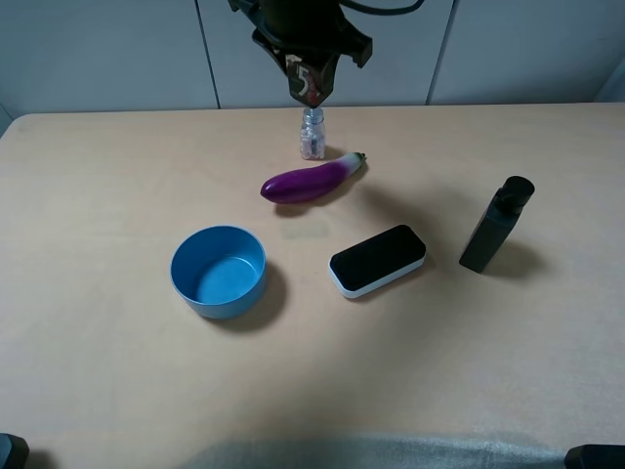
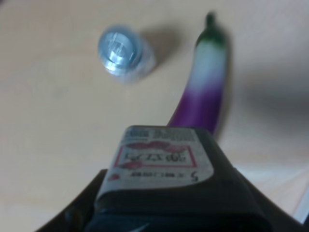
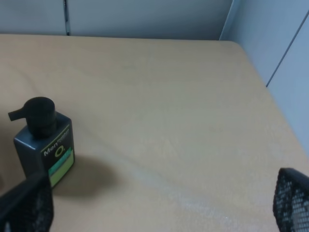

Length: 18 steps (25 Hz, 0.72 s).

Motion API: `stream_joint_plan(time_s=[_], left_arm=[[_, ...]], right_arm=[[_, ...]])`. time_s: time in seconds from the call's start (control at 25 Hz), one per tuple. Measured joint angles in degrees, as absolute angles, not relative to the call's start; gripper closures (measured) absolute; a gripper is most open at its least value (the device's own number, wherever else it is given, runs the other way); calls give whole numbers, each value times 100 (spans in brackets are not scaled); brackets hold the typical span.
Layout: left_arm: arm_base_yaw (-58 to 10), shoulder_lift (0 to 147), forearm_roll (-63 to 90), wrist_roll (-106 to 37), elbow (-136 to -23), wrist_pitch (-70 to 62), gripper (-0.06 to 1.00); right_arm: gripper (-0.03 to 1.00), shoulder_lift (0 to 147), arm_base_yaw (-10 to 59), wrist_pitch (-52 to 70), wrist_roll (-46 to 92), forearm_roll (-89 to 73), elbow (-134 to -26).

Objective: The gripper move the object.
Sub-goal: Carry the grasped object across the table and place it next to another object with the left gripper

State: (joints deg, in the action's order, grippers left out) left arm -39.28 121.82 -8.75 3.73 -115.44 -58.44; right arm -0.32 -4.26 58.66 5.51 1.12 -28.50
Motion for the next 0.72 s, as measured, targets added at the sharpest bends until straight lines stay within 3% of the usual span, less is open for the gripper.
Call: stream_joint_plan(time_s=[0.72], left_arm=[[-4321,13095,-382,415,-12404,-5508,41]], right_arm=[[27,-32,-426,5866,551,112,-2850]])
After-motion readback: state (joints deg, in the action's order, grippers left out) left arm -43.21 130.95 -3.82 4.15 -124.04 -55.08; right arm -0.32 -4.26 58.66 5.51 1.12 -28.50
